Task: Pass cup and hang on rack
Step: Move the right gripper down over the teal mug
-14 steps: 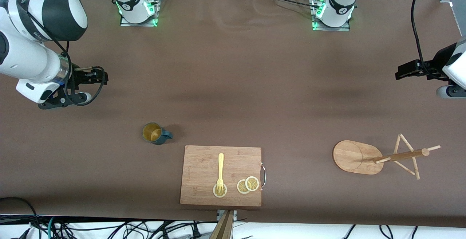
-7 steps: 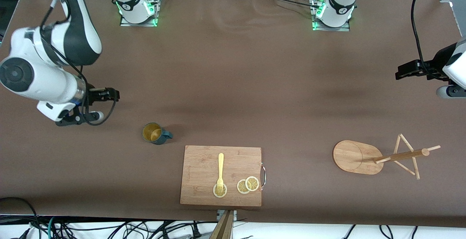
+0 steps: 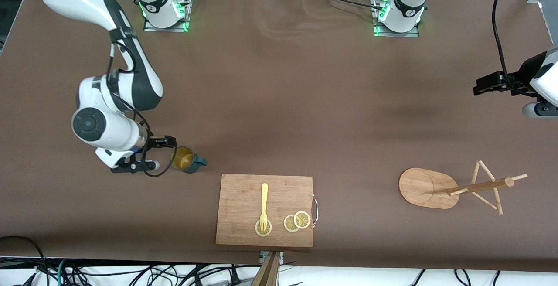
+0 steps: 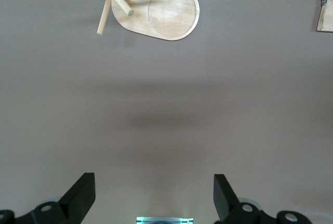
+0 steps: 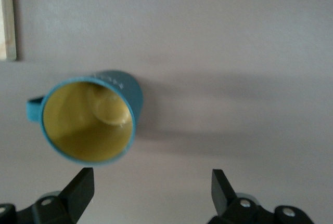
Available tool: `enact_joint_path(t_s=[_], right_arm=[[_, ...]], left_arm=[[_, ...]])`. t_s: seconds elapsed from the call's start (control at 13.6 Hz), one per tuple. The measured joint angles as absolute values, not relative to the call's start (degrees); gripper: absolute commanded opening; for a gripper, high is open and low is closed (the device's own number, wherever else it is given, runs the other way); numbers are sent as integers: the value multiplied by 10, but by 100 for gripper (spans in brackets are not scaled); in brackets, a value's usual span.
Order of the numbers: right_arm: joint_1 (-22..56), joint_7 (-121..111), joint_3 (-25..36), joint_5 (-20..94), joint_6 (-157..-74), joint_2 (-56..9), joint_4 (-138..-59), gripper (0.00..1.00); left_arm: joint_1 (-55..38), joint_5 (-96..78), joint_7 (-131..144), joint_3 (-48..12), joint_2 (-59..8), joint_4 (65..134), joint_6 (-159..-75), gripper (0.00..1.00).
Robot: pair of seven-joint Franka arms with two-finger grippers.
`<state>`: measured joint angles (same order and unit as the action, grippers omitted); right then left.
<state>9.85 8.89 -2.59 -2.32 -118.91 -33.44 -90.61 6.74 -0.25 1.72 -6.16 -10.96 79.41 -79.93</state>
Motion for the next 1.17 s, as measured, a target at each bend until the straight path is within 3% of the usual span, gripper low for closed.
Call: enact_joint_path(t_s=[0.37,0.81,1.17], right_arm=[[102,97,-26,-23,-1231,-374,-892,98],[103,112,-26,-23,-1249,-386,-891,46],[105,117,-26,-23,-1250,-392,-891,24]], left_arm=[[67,-3,17,-62,-110,794,-799,100],[67,-3,17,-62,-110,794,-799,100],[67,-3,17,-62,-110,794,-799,100]])
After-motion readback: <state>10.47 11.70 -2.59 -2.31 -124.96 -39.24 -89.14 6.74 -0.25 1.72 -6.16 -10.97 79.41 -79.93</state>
